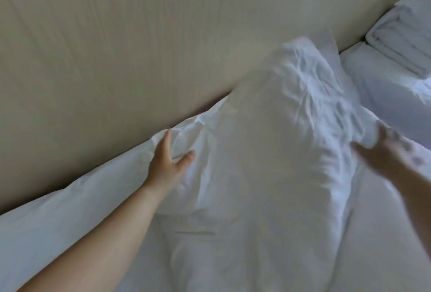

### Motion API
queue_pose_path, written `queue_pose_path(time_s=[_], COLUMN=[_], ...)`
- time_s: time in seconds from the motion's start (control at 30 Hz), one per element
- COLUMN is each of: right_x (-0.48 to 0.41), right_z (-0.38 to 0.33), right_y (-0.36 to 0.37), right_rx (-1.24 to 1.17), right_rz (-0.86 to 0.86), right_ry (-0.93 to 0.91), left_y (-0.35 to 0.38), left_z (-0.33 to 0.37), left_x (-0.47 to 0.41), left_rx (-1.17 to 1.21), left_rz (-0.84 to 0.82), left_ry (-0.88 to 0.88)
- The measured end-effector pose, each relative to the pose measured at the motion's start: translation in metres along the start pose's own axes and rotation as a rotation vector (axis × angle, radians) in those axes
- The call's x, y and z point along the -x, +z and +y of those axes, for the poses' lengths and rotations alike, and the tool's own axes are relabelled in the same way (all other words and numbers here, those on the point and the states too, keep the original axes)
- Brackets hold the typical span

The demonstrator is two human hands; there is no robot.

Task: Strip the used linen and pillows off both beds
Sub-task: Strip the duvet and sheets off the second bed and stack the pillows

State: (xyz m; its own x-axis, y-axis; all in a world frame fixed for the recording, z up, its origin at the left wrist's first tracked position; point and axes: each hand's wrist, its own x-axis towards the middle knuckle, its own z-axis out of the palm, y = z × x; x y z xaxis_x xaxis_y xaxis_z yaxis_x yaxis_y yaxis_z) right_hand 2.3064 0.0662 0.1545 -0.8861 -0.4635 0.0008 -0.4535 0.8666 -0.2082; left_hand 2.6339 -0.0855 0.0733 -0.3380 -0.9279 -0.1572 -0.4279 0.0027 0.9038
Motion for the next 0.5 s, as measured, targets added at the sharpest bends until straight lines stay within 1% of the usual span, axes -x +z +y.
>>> queue_pose_path(time_s=[0.03, 0.07, 0.1, 0.13, 0.17, 0.23, 0.3, 0.33, 0.37, 0.4, 0.43, 0.5], right_x=[0.024, 0.051, 0.073, 0.094, 0.112, 0.141, 0.163, 0.173, 0.183, 0.195, 0.21, 0.247], right_z=[-0.009, -0.02, -0.02, -0.018, -0.011, 0.003, 0.009, 0.011, 0.013, 0.018, 0.023, 0.027], right_y=[0.014, 0.03, 0.051, 0.071, 0.089, 0.119, 0.129, 0.13, 0.131, 0.135, 0.14, 0.154], right_rx=[0.018, 0.099, 0.149, 0.196, 0.24, 0.302, 0.319, 0.274, 0.226, 0.195, 0.155, 0.084], right_rz=[-0.07, -0.181, -0.28, -0.37, -0.448, -0.578, -0.58, -0.522, -0.445, -0.329, -0.273, -0.268], right_ry=[-0.067, -0.14, -0.206, -0.261, -0.273, -0.278, -0.278, -0.273, -0.295, -0.357, -0.401, -0.49], left_y=[0.008, 0.016, 0.021, 0.024, 0.027, 0.027, 0.019, 0.012, 0.005, -0.001, -0.004, -0.005], left_z=[-0.007, -0.015, -0.019, -0.021, -0.021, -0.023, -0.03, -0.037, -0.046, -0.056, -0.064, -0.068], left_x=[-0.006, -0.012, -0.019, -0.022, -0.024, -0.02, -0.004, 0.009, 0.021, 0.031, 0.038, 0.039], left_rx=[-0.213, -0.403, -0.54, -0.626, -0.673, -0.721, -0.628, -0.594, -0.582, -0.583, -0.584, -0.545], left_rz=[-0.088, -0.142, -0.165, -0.183, -0.18, -0.179, -0.141, -0.109, -0.088, -0.072, -0.064, -0.058], left_ry=[-0.072, -0.112, -0.132, -0.142, -0.137, -0.05, 0.059, 0.093, 0.096, 0.074, 0.046, 0.013])
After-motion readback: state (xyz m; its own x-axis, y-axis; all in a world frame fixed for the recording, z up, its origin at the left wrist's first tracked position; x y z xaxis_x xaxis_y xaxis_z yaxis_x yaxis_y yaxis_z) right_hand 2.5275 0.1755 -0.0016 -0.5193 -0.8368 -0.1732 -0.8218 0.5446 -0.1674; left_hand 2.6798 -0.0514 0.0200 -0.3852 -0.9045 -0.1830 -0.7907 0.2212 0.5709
